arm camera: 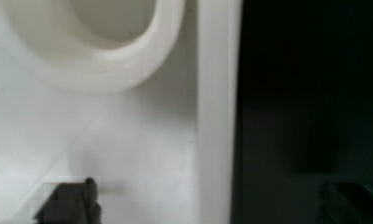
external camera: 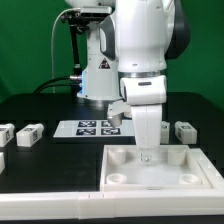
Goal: Assemble one leg
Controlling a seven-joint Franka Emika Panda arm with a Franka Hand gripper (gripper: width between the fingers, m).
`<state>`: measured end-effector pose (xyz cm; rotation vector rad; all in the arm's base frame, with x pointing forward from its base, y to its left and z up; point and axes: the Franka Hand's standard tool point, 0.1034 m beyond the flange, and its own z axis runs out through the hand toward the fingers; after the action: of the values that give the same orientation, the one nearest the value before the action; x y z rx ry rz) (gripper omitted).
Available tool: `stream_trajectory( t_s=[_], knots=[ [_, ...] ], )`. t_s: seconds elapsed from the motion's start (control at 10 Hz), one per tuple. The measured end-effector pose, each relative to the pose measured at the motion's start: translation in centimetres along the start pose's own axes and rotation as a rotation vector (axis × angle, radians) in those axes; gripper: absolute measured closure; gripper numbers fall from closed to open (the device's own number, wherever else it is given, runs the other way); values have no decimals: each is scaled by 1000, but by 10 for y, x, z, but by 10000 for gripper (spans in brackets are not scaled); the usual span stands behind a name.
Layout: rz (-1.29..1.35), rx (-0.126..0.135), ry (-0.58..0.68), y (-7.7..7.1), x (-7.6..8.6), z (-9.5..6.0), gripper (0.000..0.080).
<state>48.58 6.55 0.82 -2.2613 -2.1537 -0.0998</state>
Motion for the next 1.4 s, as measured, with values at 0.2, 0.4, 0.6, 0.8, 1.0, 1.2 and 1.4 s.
stream_trajectory(
  t_s=[0.2,0.4,0.6,0.8,1.0,1.2,1.4],
  knots=[
    [0,0,0,0,0,0,153],
    [1,0,0,0,0,0,150],
    [1,0,0,0,0,0,150],
    [71,-21,2,-7,1,-10,150],
    [169,-38,-1,-23,12,-33,150],
    [225,-45,-4,-33,21,-44,150],
    [248,-43,-4,-33,20,-42,150]
  ],
)
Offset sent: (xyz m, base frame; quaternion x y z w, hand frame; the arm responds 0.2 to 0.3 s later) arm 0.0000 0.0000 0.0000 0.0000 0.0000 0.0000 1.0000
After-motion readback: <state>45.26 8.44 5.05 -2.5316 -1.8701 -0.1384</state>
